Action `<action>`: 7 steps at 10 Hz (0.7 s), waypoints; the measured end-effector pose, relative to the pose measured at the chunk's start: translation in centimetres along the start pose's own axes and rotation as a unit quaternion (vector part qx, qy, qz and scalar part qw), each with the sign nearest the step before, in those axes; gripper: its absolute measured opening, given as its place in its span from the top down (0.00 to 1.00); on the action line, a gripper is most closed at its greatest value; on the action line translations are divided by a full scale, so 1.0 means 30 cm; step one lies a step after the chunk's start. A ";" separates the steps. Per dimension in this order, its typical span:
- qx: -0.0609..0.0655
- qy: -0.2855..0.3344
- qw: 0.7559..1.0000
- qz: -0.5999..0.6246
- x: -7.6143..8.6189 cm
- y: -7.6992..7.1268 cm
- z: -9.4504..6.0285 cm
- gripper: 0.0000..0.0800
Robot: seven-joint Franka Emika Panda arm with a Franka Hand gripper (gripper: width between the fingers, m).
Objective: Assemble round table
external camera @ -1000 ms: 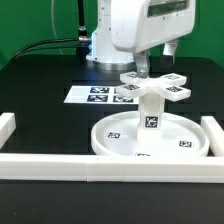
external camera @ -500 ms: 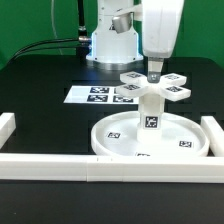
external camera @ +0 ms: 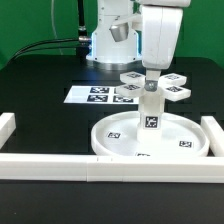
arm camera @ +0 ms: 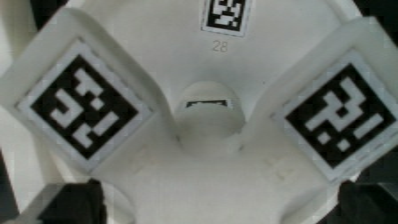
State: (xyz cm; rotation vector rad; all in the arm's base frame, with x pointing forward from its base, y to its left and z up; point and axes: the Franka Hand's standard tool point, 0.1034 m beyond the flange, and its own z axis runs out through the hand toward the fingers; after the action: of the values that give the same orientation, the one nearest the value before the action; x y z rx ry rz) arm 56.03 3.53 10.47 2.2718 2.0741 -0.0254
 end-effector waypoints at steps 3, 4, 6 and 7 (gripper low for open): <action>0.004 -0.001 1.000 0.010 0.003 -0.003 0.017 0.19; 0.005 -0.002 1.000 0.013 0.004 -0.006 0.023 0.19; 0.008 -0.003 1.000 0.014 0.003 -0.010 0.034 0.19; 0.008 -0.003 1.000 0.014 0.003 -0.010 0.036 0.33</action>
Offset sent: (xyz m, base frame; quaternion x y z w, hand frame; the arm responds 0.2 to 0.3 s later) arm 0.0034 0.0065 -0.0050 0.0012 0.0003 0.0127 0.9999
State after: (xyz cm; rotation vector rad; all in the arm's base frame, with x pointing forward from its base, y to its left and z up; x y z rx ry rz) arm 55.78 3.59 9.36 2.3066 2.0469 -0.0480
